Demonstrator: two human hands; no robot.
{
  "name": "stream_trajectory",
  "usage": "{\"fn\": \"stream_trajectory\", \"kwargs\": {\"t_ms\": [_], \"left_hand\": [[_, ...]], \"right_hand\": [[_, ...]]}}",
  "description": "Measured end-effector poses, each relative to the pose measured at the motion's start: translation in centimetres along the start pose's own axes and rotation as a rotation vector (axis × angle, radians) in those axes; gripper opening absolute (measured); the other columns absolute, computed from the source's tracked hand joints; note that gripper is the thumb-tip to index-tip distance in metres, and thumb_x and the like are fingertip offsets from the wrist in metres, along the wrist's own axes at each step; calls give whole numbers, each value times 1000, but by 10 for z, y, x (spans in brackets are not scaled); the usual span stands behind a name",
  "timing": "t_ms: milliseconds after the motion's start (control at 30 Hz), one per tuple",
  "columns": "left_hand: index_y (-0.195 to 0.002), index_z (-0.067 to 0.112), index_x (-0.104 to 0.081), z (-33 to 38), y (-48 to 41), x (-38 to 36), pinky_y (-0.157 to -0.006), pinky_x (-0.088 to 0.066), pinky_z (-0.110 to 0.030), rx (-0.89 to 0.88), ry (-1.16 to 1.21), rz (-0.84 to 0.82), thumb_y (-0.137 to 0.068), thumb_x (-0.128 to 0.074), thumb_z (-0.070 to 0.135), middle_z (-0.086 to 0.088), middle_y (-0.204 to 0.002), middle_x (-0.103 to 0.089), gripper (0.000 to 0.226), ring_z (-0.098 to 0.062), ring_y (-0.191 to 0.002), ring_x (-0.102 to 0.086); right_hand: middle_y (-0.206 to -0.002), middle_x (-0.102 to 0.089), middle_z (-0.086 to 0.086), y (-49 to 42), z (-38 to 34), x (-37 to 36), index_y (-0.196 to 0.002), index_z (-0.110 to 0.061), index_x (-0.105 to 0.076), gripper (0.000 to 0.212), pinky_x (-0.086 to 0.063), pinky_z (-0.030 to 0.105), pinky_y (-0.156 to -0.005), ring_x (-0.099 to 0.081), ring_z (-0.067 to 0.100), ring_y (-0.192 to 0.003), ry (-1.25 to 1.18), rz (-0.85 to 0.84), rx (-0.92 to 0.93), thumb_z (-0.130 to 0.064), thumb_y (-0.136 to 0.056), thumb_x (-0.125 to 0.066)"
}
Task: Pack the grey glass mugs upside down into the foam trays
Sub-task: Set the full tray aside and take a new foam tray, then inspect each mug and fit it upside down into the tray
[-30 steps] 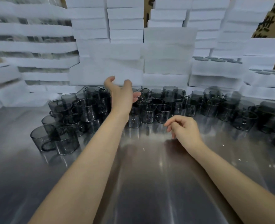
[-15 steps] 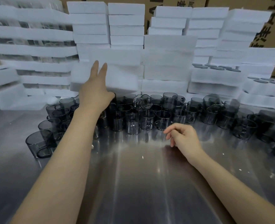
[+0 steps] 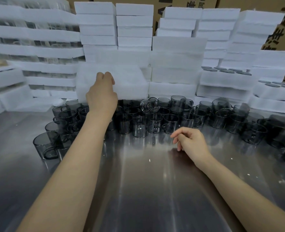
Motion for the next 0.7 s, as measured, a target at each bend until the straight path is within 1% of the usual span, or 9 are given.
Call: {"fn": "stream_trajectory", "kwargs": {"t_ms": [133,200,300,367,433,500,567,633,700], "left_hand": [[-118,13,-53,19,6,33,-69,-33,-34,-14,80,173,-93,-57,10,-4,-126,-49,25,-30,-91,-58],[-118,17,-57,39,13,58,-76,-39,-33,-65,144,133,-93,-58,15,-1,-125,-52,25,-28,-95,-62],[-113,23,-63,76,41,93,-87,-47,-36,-180,69,-124,-89,-61,16,0,-124,-58,24,-29,-95,-65],[-105,27,-65,102,70,111,-77,-45,-30,-310,-104,-304,-85,-63,15,0,-115,-62,24,-26,-92,-63],[-96,28,-63,121,101,116,-61,-38,-26,-462,-234,-513,-84,-66,18,3,-105,-62,16,-17,-74,-59],[-92,22,-60,135,127,109,-49,-33,-23,-584,-295,-721,-84,-69,20,4,-97,-63,13,-7,-55,-49],[-93,17,-61,143,146,96,-45,-35,-21,-649,-304,-940,-85,-71,22,0,-87,-68,13,-5,-48,-49],[-92,11,-63,147,152,83,-40,-36,-19,-656,-273,-1152,-87,-69,26,-2,-75,-70,16,-6,-43,-52],[-88,14,-66,144,144,78,-39,-37,-12,-590,-146,-1255,-88,-67,35,0,-71,-72,22,-5,-47,-58]], "right_hand": [[-58,-63,0,3,-5,1,-67,-13,-68,41,-43,18,-49,-50,12,-42,-9,14,6,13,-82,-40],[-60,-63,3,6,-10,5,-69,-11,-68,40,-42,18,-47,-49,11,-41,-58,56,35,14,-82,-39],[-60,-62,5,10,-16,17,-70,-9,-66,40,-36,16,-43,-47,8,-39,-212,151,26,16,-83,-38],[-54,-60,-1,13,-14,31,-68,-3,-65,34,-35,20,-45,-46,9,-42,-290,237,-45,13,-84,-40],[-52,-55,-11,14,-13,49,-72,5,-58,21,-34,23,-56,-45,10,-51,-341,252,-188,6,-88,-45],[-51,-48,-14,14,-13,64,-64,-10,-47,29,-34,28,-64,-39,12,-56,-206,208,-237,-2,-92,-47],[-59,-45,-11,16,-17,66,-63,-22,-43,32,-36,30,-64,-38,11,-56,45,75,-240,-7,-91,-48],[-62,-51,-7,16,-19,67,-62,-21,-47,28,-40,25,-55,-47,15,-56,221,44,-272,-17,-89,-50],[-62,-63,-5,17,-20,66,-60,-20,-63,36,-43,22,-54,-57,15,-59,145,-59,-268,-35,-90,-52]]}}
Point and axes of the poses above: each hand's wrist, its own y-axis away from the middle knuckle, its own x-axis out of the back of the hand, z = x × y, the point moved 1 cm from there along -y, towards the middle knuckle
